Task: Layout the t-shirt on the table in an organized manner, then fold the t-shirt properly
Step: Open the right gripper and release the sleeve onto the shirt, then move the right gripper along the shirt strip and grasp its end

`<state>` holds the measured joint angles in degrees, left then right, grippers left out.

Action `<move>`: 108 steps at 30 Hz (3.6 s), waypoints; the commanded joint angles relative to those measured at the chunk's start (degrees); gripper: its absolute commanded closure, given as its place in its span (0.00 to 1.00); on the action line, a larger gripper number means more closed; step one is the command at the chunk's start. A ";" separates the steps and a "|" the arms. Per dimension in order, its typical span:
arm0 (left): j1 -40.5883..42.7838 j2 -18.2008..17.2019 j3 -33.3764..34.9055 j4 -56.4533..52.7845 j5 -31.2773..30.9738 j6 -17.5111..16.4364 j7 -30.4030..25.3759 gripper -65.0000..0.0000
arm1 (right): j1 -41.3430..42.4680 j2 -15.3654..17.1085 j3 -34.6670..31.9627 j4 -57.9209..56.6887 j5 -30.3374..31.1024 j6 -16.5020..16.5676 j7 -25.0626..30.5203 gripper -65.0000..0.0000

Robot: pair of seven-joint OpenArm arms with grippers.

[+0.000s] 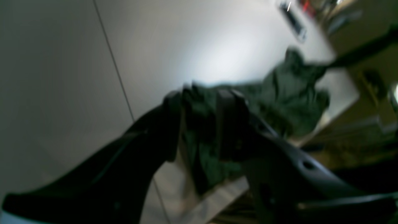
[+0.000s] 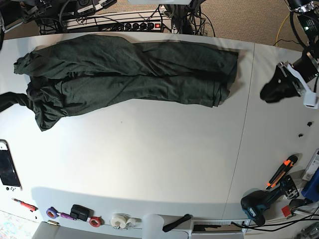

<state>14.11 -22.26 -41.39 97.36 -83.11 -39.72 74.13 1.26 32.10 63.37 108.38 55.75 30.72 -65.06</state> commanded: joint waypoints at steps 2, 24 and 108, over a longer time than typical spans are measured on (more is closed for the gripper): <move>-0.66 -1.22 -0.37 1.36 -1.89 -0.28 -2.14 0.70 | 0.46 0.76 0.26 0.81 5.99 2.71 -0.44 1.00; -0.76 -1.25 -0.37 1.42 -1.89 -0.28 -7.08 0.70 | -13.20 -24.22 -17.42 23.76 26.49 9.28 -9.33 1.00; -4.76 -2.21 -3.58 1.44 -1.89 -0.28 -5.95 0.70 | -10.16 -34.14 -77.75 24.26 -67.80 -15.61 13.64 0.56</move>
<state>9.80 -23.33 -44.51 97.86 -83.42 -39.72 69.23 -9.41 -2.09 -14.13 131.74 -12.03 15.81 -52.73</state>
